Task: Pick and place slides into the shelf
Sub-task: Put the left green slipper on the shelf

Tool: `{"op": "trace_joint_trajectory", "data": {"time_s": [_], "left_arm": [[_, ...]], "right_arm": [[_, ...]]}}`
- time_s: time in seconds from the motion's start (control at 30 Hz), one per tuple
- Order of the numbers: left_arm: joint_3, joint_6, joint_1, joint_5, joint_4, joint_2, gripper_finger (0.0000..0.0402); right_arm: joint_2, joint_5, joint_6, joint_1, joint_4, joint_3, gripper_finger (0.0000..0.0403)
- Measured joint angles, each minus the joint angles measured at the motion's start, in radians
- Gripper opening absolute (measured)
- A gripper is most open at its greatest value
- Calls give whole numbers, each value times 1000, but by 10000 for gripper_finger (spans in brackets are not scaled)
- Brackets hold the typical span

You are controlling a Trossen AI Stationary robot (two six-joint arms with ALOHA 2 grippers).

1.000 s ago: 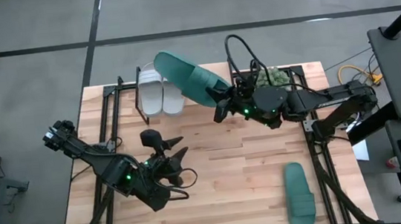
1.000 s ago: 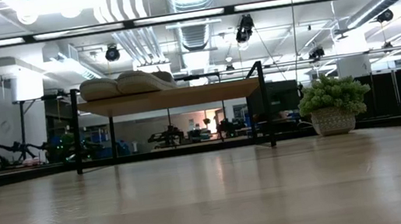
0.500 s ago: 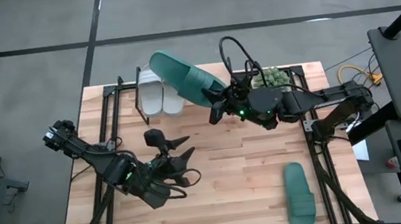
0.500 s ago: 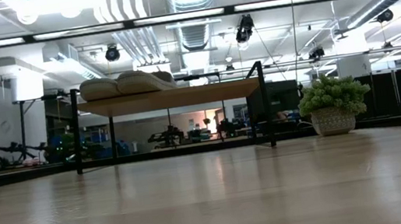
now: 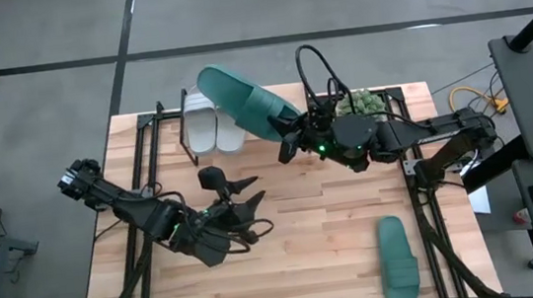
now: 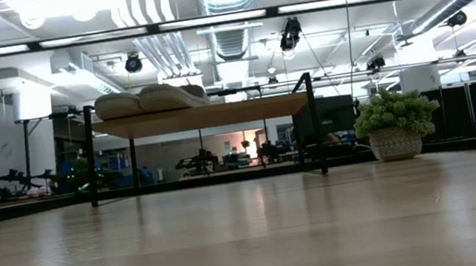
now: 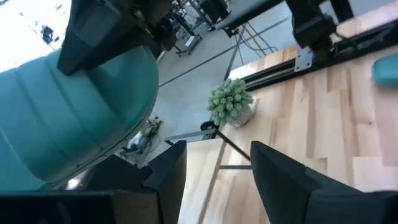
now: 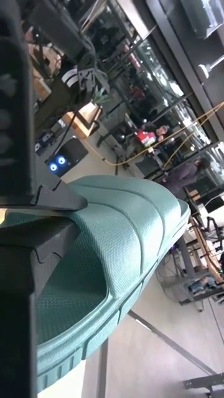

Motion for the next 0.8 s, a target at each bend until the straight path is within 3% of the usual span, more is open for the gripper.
{"op": "trace_joint_trajectory", "data": {"time_s": [0.47, 0.6, 0.8], "left_arm": [[-66, 577, 43, 4, 272, 95, 163], [-66, 664, 59, -40, 337, 114, 163], [-65, 676, 102, -118, 358, 106, 163]], "right_arm": [[0, 0, 4, 0, 29, -1, 15], [-1, -9, 31, 0, 30, -1, 15], [-1, -23, 31, 0, 30, -1, 15]]}}
